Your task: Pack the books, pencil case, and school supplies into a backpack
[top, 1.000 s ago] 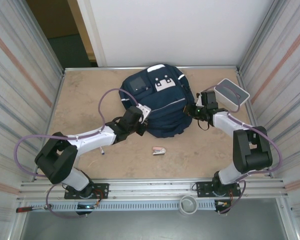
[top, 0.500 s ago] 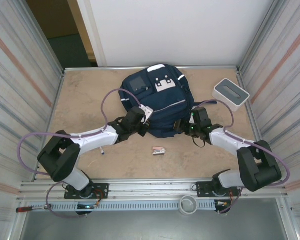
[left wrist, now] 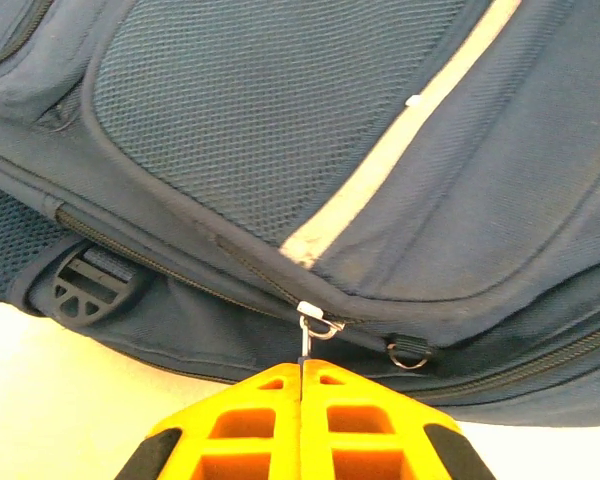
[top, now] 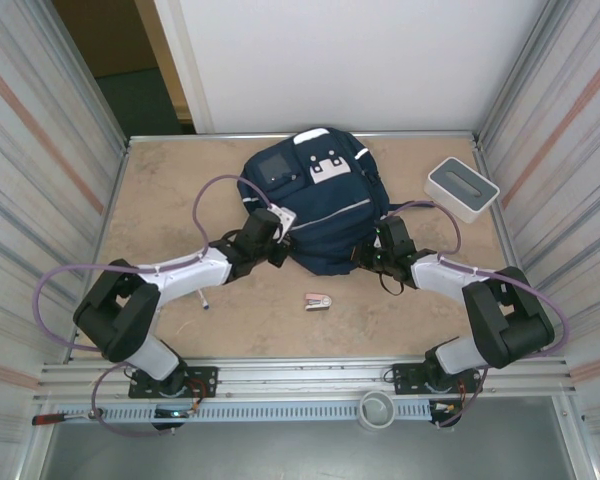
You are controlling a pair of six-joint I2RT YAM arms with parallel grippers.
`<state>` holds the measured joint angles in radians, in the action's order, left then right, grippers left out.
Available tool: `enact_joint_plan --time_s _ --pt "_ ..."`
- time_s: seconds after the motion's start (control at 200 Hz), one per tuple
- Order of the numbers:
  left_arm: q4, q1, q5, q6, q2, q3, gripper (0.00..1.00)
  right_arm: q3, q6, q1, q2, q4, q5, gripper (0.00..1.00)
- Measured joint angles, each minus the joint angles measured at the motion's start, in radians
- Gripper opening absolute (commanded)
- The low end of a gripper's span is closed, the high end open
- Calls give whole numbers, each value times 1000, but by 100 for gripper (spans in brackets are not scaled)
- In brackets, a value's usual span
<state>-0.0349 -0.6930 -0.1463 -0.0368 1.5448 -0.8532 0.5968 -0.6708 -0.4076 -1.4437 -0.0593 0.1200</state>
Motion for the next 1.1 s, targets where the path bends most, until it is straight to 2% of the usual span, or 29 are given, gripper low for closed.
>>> enact_joint_plan --time_s 0.195,0.341,0.521,0.782,0.887,1.102 --pt "-18 72 -12 5 12 -3 0 0 6 -5 -3 -5 -29 14" --pt "-18 139 -33 11 81 -42 0 0 21 -7 -3 -8 -48 13" --pt "-15 150 -27 18 118 -80 0 0 29 -15 -3 -8 -58 15" --pt "-23 150 129 102 -32 19 29 0 40 -21 -9 -11 -71 17" --pt "-21 150 198 152 -43 30 42 0 50 -21 -21 -21 -70 17" --pt "6 150 275 206 37 5 46 2 51 -21 -24 -24 -68 17"
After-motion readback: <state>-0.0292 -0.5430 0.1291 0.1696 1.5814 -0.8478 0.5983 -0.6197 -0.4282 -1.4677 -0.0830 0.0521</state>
